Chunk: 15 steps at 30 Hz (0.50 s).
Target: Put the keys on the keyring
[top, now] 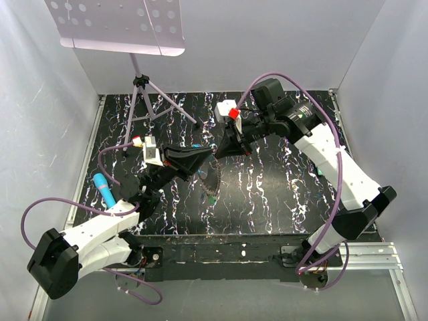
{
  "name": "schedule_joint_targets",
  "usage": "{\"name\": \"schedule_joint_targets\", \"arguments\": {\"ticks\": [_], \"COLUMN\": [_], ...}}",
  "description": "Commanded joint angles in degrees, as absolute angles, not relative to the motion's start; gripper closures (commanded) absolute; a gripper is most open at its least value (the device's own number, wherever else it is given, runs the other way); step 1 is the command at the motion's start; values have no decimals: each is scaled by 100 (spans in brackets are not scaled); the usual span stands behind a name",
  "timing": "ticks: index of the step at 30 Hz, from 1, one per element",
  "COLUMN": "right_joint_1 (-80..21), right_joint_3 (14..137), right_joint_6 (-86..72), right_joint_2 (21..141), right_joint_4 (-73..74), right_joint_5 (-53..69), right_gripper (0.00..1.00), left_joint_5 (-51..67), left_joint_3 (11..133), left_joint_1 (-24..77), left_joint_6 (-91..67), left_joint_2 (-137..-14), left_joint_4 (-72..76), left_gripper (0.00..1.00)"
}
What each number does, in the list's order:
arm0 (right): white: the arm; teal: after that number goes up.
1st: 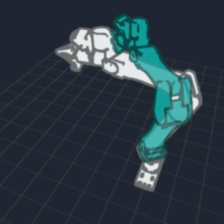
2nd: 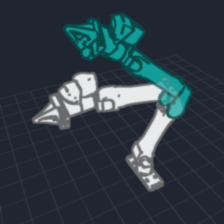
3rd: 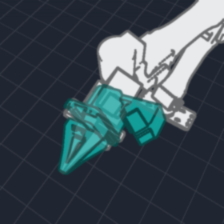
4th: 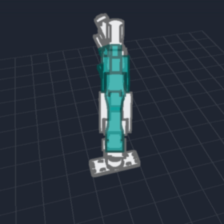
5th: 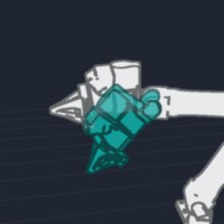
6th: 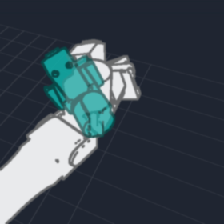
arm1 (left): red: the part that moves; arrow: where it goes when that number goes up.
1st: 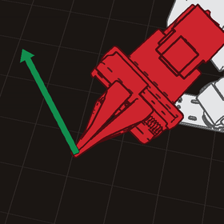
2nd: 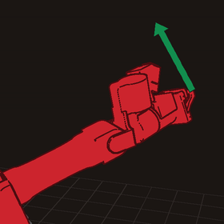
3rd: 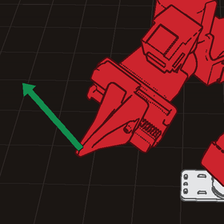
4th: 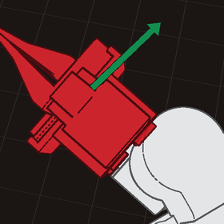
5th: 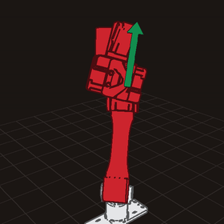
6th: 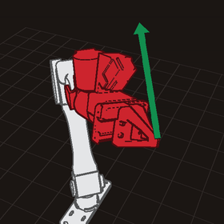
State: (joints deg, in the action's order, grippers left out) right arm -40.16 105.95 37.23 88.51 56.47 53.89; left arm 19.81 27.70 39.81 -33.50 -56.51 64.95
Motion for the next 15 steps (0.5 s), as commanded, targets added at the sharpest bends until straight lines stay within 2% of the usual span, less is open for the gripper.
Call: {"name": "schedule_joint_targets", "arguments": {"ticks": [1, 7, 15], "right_joint_1": [-4280, -4333, -4307], "right_joint_3": [10547, 10477, 10380], "right_joint_6": [3587, 2647, 1943], "right_joint_2": [8657, 8534, 8473], "right_joint_4": [5458, 4870, 4447], "right_joint_5": [4975, 4553, 4667], "right_gripper": [99, 99, 99], "left_joint_5": [1688, 1468, 1239], "left_joint_3": [2821, 2672, 2382], "left_joint_1": [3973, 3973, 3973], "left_joint_6": [-3322, -3217, -3120], "left_joint_2": [-5467, -5335, -5282], "left_joint_4": [6917, 6768, 6776], "left_gripper": [100, 100, 100]}}
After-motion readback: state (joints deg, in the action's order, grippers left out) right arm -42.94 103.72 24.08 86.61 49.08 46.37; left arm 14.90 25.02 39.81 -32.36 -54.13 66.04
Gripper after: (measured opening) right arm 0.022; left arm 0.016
